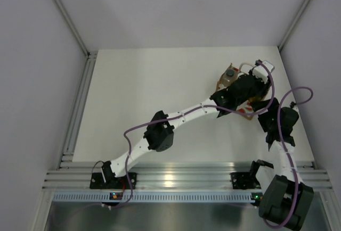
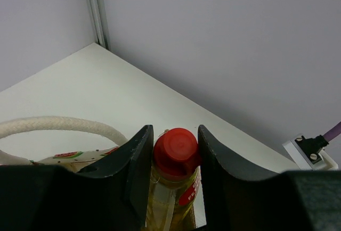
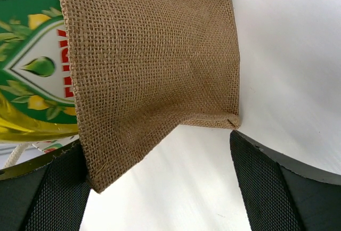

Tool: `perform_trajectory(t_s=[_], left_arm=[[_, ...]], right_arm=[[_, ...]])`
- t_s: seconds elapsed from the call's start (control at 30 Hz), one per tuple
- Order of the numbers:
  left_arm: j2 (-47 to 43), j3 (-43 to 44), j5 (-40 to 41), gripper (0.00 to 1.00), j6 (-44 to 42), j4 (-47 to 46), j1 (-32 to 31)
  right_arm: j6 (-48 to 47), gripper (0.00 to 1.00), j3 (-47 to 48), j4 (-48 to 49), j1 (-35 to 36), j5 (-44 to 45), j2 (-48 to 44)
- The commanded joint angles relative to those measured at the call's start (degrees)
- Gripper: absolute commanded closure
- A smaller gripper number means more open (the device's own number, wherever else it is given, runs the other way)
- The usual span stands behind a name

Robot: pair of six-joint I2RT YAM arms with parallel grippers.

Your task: Take the personal care products out of the canvas bag

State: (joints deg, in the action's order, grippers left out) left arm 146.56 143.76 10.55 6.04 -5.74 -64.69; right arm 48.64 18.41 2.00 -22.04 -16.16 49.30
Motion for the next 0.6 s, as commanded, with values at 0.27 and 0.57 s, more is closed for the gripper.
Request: perform_trajectory(t_s=[0.27, 0.57], left_arm=[[-13.6, 4.6, -1.8, 1.00, 1.0, -17.0, -1.3], [-16.6, 4.7, -1.9, 1.00, 0.6, -15.7, -0.4]], right_arm=[[-1.9, 0.01, 0.3, -2.5, -1.5, 3.2, 1.1], [-2.2, 0.01, 0.4, -2.6, -1.7, 3.6, 2.6]])
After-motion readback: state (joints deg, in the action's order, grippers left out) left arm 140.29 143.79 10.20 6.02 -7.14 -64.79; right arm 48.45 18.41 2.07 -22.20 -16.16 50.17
